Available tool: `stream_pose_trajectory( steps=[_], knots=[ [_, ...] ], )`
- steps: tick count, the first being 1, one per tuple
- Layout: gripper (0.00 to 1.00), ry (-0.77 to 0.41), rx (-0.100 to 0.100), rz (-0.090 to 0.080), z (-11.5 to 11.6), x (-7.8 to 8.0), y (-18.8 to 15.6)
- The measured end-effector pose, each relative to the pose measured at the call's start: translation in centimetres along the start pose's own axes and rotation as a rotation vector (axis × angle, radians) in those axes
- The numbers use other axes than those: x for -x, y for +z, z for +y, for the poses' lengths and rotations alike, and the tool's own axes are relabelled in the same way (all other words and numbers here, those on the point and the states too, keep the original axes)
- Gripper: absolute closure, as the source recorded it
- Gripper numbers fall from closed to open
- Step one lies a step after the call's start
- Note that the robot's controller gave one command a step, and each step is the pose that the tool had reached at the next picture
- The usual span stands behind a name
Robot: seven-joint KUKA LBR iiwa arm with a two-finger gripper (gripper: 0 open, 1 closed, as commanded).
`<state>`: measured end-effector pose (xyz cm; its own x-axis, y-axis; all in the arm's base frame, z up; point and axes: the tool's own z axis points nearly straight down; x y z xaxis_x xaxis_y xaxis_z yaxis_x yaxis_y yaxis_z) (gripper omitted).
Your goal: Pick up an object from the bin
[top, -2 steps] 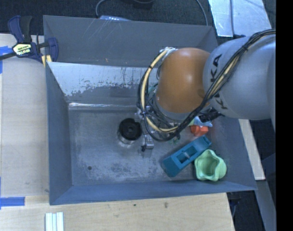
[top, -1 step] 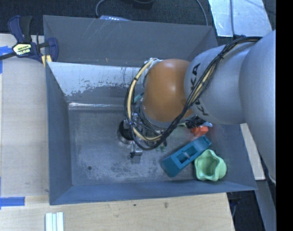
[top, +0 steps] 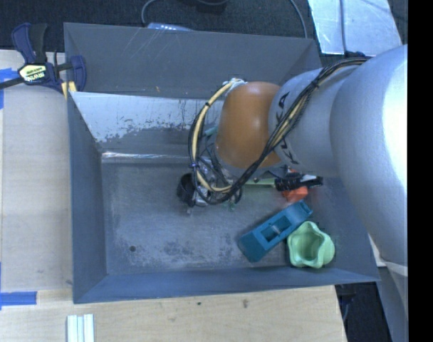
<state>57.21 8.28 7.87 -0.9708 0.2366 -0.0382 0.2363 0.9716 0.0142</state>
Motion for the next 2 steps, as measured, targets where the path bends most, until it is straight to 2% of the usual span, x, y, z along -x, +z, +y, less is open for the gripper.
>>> stream_pose_trajectory(
  steps=[1,2],
  knots=[
    [1.0,0.0,0.0,0.0,0.0,0.0,0.0],
    [1.0,-0.007,0.001,-0.003,-0.4,0.0,-13.0]
  ],
)
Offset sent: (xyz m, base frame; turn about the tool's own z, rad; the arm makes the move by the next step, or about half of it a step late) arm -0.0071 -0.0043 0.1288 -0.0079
